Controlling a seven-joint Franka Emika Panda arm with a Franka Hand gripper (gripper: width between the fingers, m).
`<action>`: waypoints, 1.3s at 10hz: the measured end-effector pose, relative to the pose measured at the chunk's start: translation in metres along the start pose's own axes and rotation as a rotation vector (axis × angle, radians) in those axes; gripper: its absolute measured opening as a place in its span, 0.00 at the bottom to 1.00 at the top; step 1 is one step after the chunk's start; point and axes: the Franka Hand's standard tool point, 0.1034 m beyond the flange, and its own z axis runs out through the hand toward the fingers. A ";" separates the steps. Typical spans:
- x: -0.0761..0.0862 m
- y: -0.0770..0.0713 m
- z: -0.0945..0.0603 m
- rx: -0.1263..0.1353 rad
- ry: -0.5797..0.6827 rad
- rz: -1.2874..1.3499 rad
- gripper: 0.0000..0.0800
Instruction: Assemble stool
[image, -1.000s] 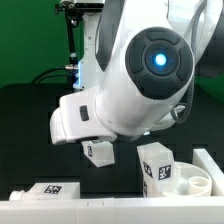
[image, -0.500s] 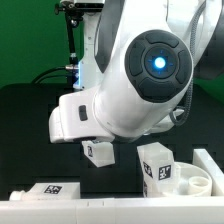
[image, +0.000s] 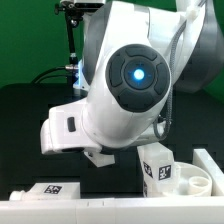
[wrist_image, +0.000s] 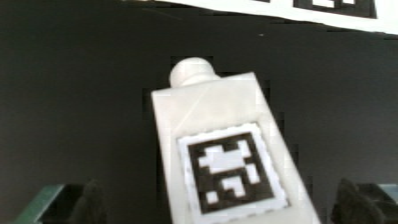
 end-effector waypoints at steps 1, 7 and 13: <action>0.001 0.001 0.004 0.002 -0.025 0.021 0.81; 0.002 0.004 -0.002 0.001 0.001 0.022 0.41; -0.032 0.001 -0.075 0.000 0.350 -0.050 0.41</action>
Offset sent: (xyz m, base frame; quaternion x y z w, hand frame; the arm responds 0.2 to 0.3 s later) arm 0.0000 0.0000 0.0000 0.0000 0.0000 0.0000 1.0000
